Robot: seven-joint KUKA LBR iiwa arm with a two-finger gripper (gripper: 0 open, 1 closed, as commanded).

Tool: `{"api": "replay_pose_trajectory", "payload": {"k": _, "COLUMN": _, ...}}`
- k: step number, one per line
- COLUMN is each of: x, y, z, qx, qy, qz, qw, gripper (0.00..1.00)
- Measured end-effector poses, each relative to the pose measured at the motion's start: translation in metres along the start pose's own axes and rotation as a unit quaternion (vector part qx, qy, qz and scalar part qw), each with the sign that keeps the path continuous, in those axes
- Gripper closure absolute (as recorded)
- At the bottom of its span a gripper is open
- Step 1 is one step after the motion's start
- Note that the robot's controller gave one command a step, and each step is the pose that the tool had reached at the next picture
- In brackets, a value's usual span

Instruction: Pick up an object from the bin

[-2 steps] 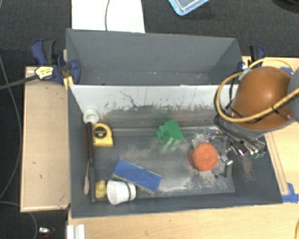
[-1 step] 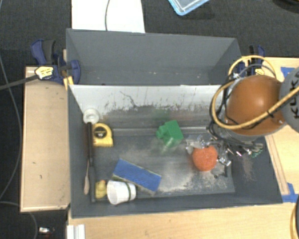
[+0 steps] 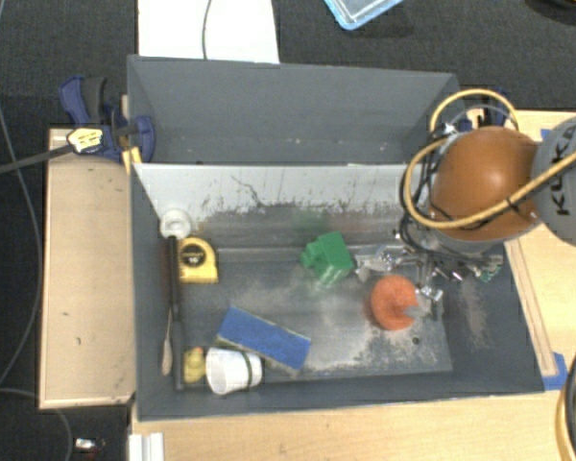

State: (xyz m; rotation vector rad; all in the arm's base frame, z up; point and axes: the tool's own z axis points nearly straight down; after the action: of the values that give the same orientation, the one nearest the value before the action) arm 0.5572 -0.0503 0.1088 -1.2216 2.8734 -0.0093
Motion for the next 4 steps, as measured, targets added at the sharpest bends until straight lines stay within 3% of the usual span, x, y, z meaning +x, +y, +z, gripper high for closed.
{"api": "replay_pose_trajectory", "payload": {"k": 1, "x": 0.03, "y": -0.023, "z": 0.002, "qx": -0.002, "qy": 0.0019, "qz": 0.062, "qw": 0.9981, "gripper": 0.0}}
{"api": "replay_pose_trajectory", "payload": {"k": 2, "x": 0.034, "y": -0.028, "z": 0.011, "qx": 0.0, "qy": 0.0006, "qz": -0.049, "qw": 0.9988, "gripper": 0.0}}
{"api": "replay_pose_trajectory", "payload": {"k": 3, "x": 0.034, "y": -0.017, "z": 0.034, "qx": 0.001, "qy": -0.0008, "qz": -0.119, "qw": 0.9929, "gripper": 0.0}}
{"api": "replay_pose_trajectory", "payload": {"k": 4, "x": 0.014, "y": -0.004, "z": 0.038, "qx": 0.001, "qy": -0.0017, "qz": 0.01, "qw": 1.0, "gripper": 1.0}}
